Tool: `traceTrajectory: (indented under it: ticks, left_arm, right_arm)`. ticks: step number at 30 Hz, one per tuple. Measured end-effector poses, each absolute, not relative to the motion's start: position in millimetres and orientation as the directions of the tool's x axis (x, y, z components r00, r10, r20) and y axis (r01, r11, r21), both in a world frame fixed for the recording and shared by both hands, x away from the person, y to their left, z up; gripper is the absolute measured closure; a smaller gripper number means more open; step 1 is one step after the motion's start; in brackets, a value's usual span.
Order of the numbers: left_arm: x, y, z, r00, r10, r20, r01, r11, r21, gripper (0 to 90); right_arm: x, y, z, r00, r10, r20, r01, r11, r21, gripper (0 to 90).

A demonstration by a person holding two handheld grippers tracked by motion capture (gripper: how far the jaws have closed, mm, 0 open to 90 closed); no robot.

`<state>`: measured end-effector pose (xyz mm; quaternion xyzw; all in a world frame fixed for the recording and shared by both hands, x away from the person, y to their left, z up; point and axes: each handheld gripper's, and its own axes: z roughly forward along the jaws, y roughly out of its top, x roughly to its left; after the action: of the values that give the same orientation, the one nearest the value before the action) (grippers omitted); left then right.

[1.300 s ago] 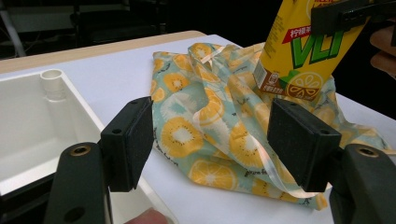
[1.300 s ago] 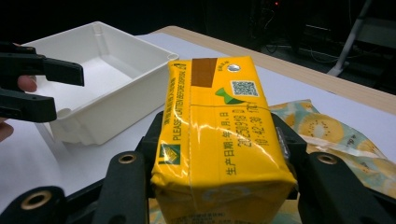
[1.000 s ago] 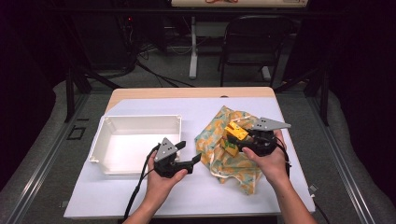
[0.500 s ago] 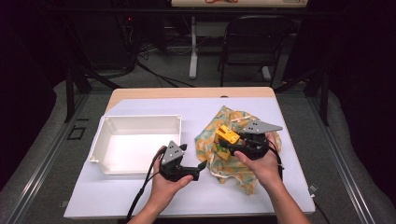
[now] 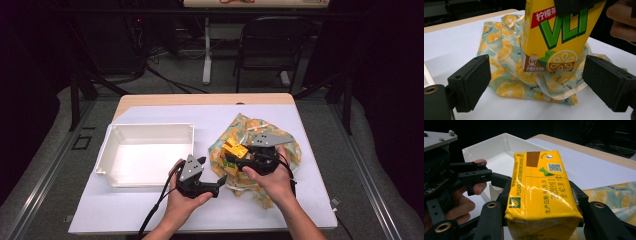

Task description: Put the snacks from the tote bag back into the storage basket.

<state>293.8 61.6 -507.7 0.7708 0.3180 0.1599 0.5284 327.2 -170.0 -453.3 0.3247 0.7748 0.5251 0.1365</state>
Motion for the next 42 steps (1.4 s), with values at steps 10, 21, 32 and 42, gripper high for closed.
traceTrajectory:
  ticks: [10, 21, 32, 42]
  left_arm:
    - [290.2, 53.9, -509.7, 0.755, 0.648, -0.096, 0.314, -0.229, 0.921, 10.0]
    - [289.1, 47.4, -511.3, 0.725, 0.685, -0.079, 0.319, -0.232, 0.919, 15.7]
    - [289.2, 44.2, -511.6, 0.704, 0.701, -0.114, 0.341, -0.192, 0.920, 18.8]
    - [288.3, 43.3, -515.3, 0.691, 0.712, -0.124, 0.355, -0.185, 0.916, 23.8]
  right_arm:
    - [320.2, -153.7, -453.8, -0.764, 0.630, 0.137, 0.362, 0.243, 0.900, 50.9]
    - [317.2, -144.0, -457.0, -0.762, 0.631, 0.148, 0.374, 0.242, 0.895, 50.8]
    - [314.2, -137.8, -457.2, -0.759, 0.634, 0.151, 0.382, 0.245, 0.891, 50.6]
    - [313.8, -134.6, -459.7, -0.741, 0.651, 0.163, 0.399, 0.232, 0.887, 50.3]
